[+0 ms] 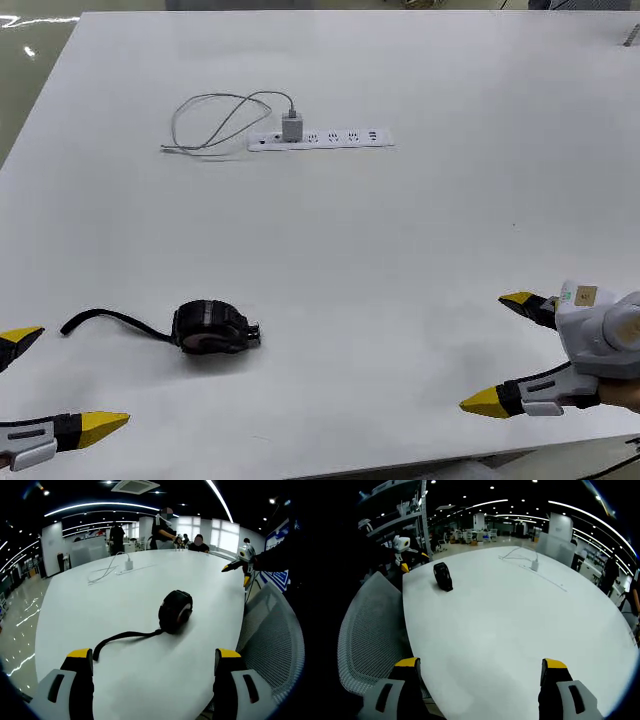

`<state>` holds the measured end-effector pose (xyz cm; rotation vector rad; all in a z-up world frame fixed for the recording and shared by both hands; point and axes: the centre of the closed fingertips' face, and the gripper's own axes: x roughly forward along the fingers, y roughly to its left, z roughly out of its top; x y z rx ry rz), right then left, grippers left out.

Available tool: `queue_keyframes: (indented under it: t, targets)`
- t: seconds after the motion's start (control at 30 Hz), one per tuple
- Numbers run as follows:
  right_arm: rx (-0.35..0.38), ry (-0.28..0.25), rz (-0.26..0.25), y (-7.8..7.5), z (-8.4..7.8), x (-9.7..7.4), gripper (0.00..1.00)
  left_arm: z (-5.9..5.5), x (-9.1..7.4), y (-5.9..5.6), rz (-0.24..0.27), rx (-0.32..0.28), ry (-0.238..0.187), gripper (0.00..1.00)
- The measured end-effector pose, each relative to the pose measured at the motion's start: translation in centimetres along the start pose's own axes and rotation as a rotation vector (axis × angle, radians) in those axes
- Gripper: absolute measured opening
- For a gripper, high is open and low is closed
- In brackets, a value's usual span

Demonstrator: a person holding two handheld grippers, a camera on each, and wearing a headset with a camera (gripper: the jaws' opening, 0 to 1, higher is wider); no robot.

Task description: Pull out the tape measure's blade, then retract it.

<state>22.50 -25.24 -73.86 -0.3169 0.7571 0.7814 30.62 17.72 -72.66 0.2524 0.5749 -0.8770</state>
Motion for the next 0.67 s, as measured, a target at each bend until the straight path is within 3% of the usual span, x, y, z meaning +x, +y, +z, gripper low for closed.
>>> queue_keyframes:
  t: [0.3, 0.67]
  targets:
    - [-0.010, 0.010, -0.001, 0.15, -0.22, -0.14, 0.99, -0.43, -0.07, -0.21, -0.008, 0.011, 0.019, 0.99]
    - [-0.026, 0.008, -0.004, 0.17, 0.09, -0.44, 0.99, -0.32, -0.50, 0.46, 0.013, 0.014, 0.014, 0.99]
